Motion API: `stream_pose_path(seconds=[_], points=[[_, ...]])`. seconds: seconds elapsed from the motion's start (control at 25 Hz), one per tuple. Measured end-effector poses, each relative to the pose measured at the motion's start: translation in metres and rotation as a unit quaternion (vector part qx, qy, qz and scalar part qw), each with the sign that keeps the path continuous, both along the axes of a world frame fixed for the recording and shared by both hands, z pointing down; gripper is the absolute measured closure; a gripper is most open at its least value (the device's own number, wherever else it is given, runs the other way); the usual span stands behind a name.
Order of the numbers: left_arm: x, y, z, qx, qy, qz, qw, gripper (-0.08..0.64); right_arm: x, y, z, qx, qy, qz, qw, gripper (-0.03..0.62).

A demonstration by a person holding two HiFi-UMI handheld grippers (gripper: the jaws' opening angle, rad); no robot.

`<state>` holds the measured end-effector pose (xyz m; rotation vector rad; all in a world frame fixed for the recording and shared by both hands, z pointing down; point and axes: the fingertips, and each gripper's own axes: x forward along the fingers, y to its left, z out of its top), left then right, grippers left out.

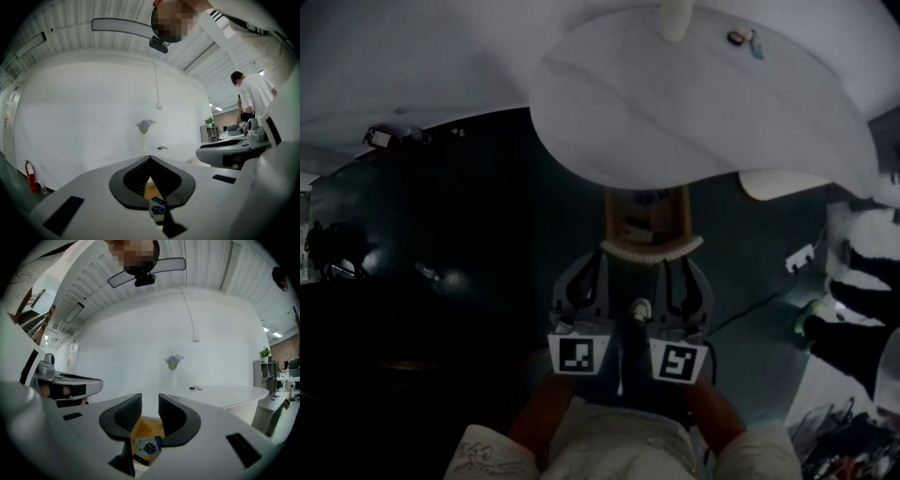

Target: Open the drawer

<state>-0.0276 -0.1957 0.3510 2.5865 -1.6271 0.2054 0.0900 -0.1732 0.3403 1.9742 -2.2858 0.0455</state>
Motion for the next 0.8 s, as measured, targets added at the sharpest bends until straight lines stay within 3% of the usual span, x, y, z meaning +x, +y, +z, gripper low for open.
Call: stream_pose_path(seconds=[0.28,0.4,0.52,0.8], points=[[0.0,-0.006,-0.076,0.035,0.026,-0.007,0.999,0.558,0.001,-0.012,-0.08,0.045,0.009,0.0,0.999,0.483],[-0.003,-0.002,-0.095,0.036,0.013,0.003,0.9993,0.558,-0.001,-0.011,-0.106,0.056,0.009,-0.004,0.998,0.483],[0.0,-0.002,-0.113,0.06,-0.005,0.017,0.998,0.558,0.003,-0.01,-0.122,0.053,0.002,0.005,0.999,0.483],[-0.002,-0.001,-0.143,0.069,0.016,0.021,0.9973,0.558,0.006,0.005,-0.152,0.046,0.023,0.006,0.999,0.483]])
